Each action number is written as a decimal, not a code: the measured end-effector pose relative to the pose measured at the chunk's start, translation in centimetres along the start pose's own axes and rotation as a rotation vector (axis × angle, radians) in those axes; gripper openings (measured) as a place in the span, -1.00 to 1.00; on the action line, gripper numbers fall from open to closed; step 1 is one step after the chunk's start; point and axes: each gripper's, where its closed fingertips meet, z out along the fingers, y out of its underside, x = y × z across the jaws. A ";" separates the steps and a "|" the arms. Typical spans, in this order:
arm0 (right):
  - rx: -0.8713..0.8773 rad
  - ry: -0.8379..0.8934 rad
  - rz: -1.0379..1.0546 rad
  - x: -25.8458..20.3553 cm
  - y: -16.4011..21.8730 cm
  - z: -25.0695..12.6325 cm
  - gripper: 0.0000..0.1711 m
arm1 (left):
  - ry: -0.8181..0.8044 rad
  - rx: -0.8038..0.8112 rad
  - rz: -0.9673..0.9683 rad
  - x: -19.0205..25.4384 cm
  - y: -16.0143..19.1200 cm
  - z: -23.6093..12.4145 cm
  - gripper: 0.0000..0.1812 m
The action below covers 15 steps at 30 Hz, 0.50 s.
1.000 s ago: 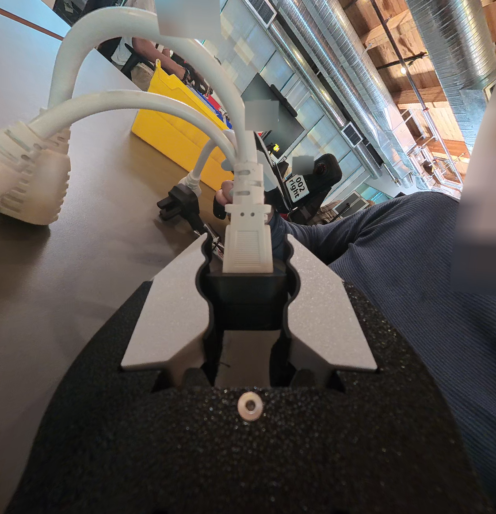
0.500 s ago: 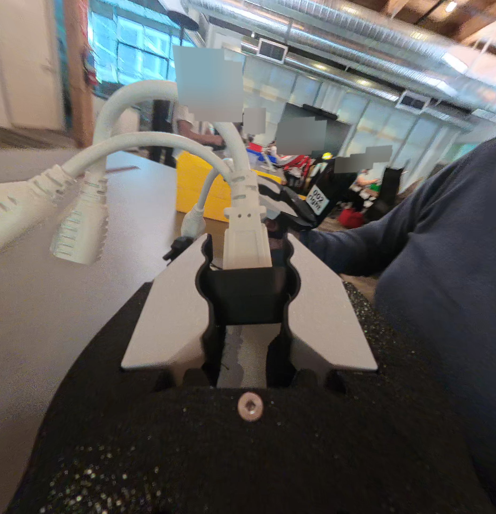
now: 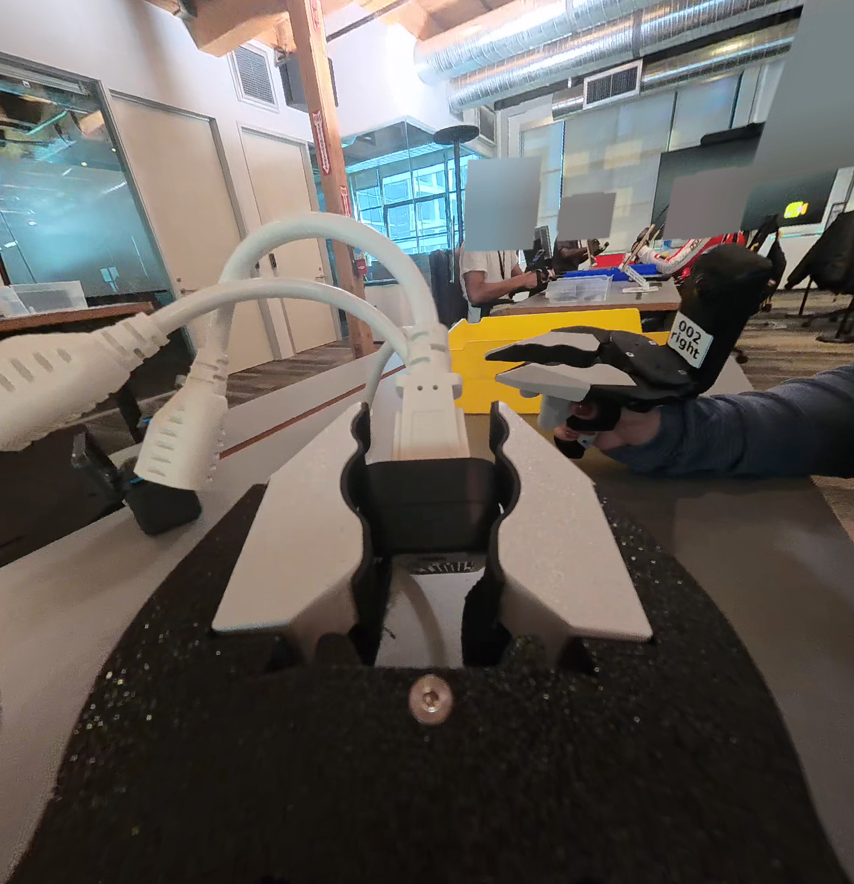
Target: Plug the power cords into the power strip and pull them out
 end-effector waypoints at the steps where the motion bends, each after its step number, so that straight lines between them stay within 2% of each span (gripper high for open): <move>1: -0.001 -0.001 -0.019 -0.1 0.0 0.0 -0.77 | 0.006 0.000 -0.019 0.0 0.2 0.1 -0.47; 6: 0.011 -0.014 -0.143 -1.0 -0.4 0.1 -0.74 | 0.020 0.006 -0.090 -0.5 0.7 0.0 -0.46; 11: 0.035 -0.020 -0.403 -1.5 -3.0 0.9 -0.70 | 0.022 0.007 -0.112 -0.8 0.7 -0.1 -0.46; 15: 0.027 -0.191 -0.557 -3.9 -6.6 2.9 -0.64 | 0.035 0.001 -0.116 -0.8 0.9 -0.2 -0.46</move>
